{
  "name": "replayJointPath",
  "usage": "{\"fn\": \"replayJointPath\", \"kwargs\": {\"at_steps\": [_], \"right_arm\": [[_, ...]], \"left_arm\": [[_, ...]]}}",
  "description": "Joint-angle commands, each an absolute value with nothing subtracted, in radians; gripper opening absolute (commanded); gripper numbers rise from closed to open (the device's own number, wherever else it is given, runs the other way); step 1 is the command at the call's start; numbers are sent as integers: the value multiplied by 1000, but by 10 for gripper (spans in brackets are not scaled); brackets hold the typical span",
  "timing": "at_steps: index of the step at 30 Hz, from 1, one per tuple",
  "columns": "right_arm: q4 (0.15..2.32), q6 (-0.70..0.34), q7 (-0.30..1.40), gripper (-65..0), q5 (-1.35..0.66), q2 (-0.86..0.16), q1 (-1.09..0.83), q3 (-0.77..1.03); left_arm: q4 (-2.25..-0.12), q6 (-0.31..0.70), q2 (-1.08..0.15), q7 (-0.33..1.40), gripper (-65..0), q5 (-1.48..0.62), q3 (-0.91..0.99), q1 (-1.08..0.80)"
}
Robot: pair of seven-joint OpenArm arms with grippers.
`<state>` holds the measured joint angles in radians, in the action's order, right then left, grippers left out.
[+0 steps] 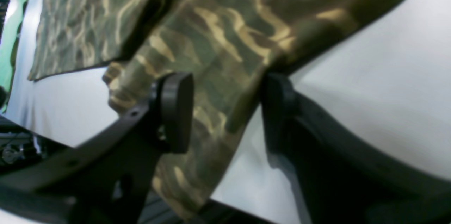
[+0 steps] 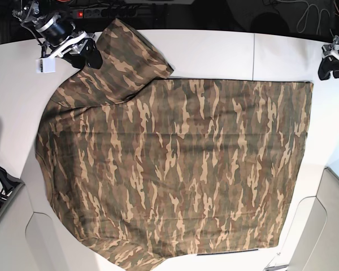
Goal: Fold the T-shirt properly
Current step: 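Lower both grippers and pinch the shirt's shoulder and hem corners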
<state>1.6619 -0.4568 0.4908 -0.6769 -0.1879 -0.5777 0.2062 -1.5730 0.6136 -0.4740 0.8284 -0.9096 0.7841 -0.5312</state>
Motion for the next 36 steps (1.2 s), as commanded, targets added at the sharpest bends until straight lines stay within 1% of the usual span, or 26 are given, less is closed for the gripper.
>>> {"fn": "replayJointPath", "kwargs": {"at_steps": [1, 9, 14, 17, 20, 24, 26, 28, 32, 36], "right_arm": [[1662, -450, 528, -338, -660, -184, -582, 203], [1662, -450, 528, -338, -654, -166, -577, 203], [1662, -450, 528, -338, -650, -165, -577, 203], [1662, -450, 528, -338, -649, -165, -577, 203], [1662, -450, 528, -338, -626, -165, -577, 203], [1662, -450, 528, -338, -617, -165, -577, 203], [1662, -450, 528, -338, -617, -165, -577, 203], [1662, -450, 528, -338, -617, -165, -577, 203], [1662, -450, 528, -338, -617, -165, -577, 203], [1662, -450, 528, -338, -617, -165, -577, 203]], "left_arm": [[-1561, 617, -503, 808, -187, -919, 782, -511], [-1353, 618, -559, 788, -186, -893, 765, -332], [-1237, 618, -569, 782, -186, -888, 744, -241], [-1169, 618, -569, 767, -186, -845, 702, -188], [-1114, 618, -568, 714, -186, -794, 662, -153], [-1068, 617, -567, 719, -186, -781, 631, -118], [-1065, 617, -567, 743, -186, -782, 620, -117], [-1065, 618, -566, 808, -186, -796, 620, -118], [-1066, 698, -565, 936, -186, -875, 620, -133], [-1070, 698, -565, 970, -186, -951, 620, -180]]}}
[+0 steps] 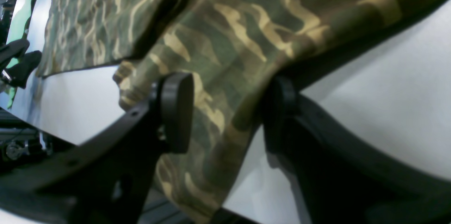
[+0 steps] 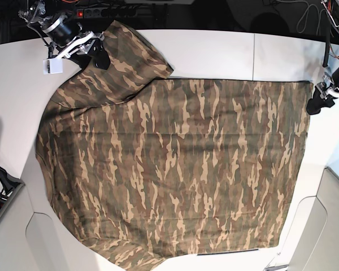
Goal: Fold the T-shirt properly
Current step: 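Lower both grippers and pinch the shirt's shoulder and hem corners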
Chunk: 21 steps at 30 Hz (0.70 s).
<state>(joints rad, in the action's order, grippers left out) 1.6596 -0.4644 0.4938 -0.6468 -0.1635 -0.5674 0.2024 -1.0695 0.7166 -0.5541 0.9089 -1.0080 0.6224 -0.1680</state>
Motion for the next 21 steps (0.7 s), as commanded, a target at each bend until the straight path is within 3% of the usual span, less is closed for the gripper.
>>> {"fn": "replayJointPath", "kwargs": {"at_steps": [1, 12, 19, 21], "right_arm": [[1662, -450, 528, -338, -617, -165, -577, 203], [1662, -472, 528, -340, -636, -151, -576, 203], [1662, -513, 528, -340, -636, -115, -576, 203], [1662, -513, 528, -340, -637, -113, -576, 202]], "left_arm": [[-1070, 698, -565, 970, -187, -955, 620, -192], [-1075, 698, -565, 1065, -191, -1093, 614, -236], [-1106, 698, -566, 1059, -192, -1097, 493, -235], [-1113, 698, -565, 1032, -236, -1097, 487, -235]]}}
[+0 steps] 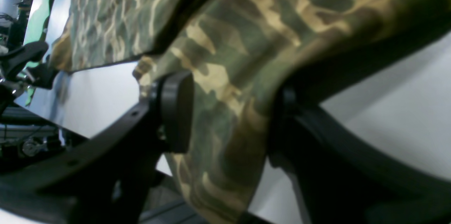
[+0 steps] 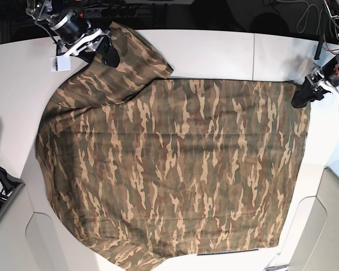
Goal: Fold the T-shirt properly
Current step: 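Lower both grippers and pinch the shirt's shoulder and hem corners, then lift the gripped edge with both grippers and fold it over the shirt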
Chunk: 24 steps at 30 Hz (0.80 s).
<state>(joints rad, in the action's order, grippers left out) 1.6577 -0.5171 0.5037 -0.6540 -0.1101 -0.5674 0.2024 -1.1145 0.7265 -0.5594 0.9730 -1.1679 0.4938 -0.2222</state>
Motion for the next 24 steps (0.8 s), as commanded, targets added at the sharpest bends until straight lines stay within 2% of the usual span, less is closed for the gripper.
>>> {"fn": "replayJointPath", "kwargs": {"at_steps": [1, 3, 4, 5, 7, 8, 11, 19, 24], "right_arm": [[1662, -513, 528, -340, -636, -113, -574, 203], [1662, -513, 528, -357, -636, -113, -574, 203], [1662, -513, 528, -395, -636, -113, -574, 203], [1662, -513, 527, -454, -636, -113, -574, 203], [1662, -513, 525, -610, -636, -113, -571, 203], [1662, -521, 525, -650, -636, -113, -570, 203], [1671, -556, 528, -650, -641, -113, -568, 213], [1823, -558, 574, -650, -764, -113, -564, 310], [1877, -558, 589, -650, -801, -114, -459, 382]], "left_arm": [[-1116, 698, -566, 1025, -286, -1097, 487, -235], [-1120, 698, -566, 1024, -424, -1105, 487, -235], [-1120, 698, -566, 1024, -494, -1114, 487, -235], [-1120, 698, -566, 1024, -557, -1126, 487, -235], [-1120, 698, -566, 1024, -640, -1156, 487, -235], [-1120, 698, -566, 1024, -650, -1172, 487, -233], [-1127, 698, -570, 1025, -650, -1211, 492, -230], [-1309, 698, -571, 1059, -650, -1216, 620, -233], [-1367, 698, -571, 1047, -650, -1215, 667, -209]]}}
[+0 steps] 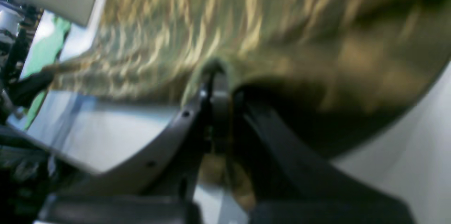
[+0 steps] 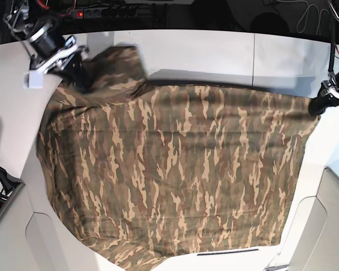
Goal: Fold the T-shirt properly
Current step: 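Lift the gripped edge with both grippers and fold it over the shirt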
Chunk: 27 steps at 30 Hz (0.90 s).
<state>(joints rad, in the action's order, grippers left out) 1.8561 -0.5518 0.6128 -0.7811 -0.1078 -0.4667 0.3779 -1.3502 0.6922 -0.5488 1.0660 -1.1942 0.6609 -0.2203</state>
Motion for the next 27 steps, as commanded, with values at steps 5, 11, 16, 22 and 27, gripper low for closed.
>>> {"fn": "replayJointPath", "kwargs": {"at_steps": [5, 11, 16, 22, 27], "right_arm": [[1850, -557, 625, -650, -754, -116, -304, 393], [1687, -557, 626, -650, -718, -116, -97, 371], [1521, -557, 630, -650, -648, -116, 94, 370], [1347, -558, 630, -650, -606, -116, 256, 370], [1226, -558, 629, -650, -567, -116, 372, 370]], "left_arm": [[-1366, 698, -565, 961, -650, -1153, 666, -168], [-1360, 698, -560, 829, -650, -986, 652, -80], [-1327, 698, -560, 743, -650, -844, 533, 20], [-1216, 641, -560, 581, -650, -629, 429, 141], [-1091, 640, -559, 564, -650, -581, 365, 271]]}}
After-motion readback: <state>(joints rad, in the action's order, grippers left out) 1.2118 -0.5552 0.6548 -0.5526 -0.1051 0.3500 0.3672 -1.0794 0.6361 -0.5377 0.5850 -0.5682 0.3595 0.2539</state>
